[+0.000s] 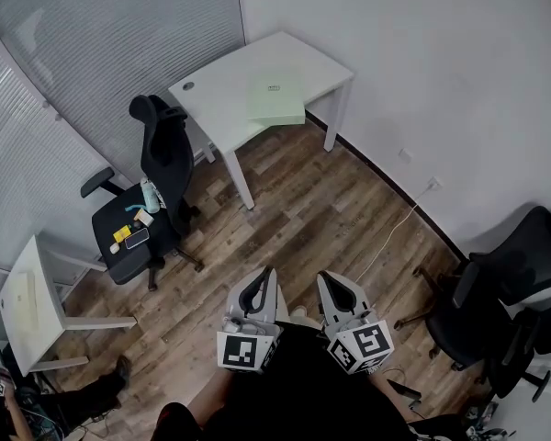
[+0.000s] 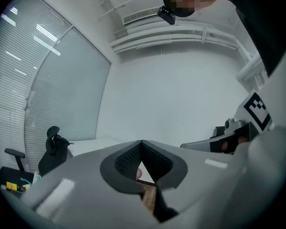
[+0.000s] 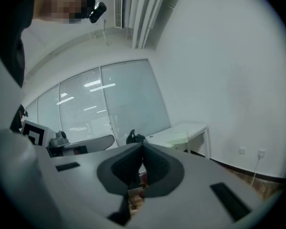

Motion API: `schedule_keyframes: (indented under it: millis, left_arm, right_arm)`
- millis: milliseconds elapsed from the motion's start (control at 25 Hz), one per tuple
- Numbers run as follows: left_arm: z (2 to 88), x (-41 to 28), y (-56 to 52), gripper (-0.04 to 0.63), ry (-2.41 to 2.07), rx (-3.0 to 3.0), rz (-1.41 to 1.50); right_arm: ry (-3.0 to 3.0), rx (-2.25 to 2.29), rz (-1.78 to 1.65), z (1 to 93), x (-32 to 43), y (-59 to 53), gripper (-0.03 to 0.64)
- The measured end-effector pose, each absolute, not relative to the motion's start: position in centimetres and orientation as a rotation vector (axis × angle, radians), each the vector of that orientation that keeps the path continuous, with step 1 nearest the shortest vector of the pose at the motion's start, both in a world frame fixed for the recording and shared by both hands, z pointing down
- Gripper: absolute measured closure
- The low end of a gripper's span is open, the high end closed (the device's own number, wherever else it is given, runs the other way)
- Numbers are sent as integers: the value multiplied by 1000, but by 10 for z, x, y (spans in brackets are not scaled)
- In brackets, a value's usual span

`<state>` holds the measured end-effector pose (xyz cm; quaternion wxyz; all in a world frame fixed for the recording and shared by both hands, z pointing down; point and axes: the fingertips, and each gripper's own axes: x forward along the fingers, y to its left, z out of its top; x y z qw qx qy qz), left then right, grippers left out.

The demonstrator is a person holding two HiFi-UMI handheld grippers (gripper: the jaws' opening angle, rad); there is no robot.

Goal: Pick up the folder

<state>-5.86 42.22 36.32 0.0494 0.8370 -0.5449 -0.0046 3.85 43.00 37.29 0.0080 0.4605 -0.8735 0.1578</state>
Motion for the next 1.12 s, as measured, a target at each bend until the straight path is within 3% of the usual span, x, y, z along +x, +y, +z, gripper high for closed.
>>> schedule_keyframes:
  millis: [920,1120]
  left_arm:
    - [373,-32,303,591,-1548,2577,-39]
    - [368,-32,251,591,-1513,2562,-180]
  right_arm:
    - [-2588,1532,567,398,61,316,618]
    - [-2570,1531,582,399,68,273,618]
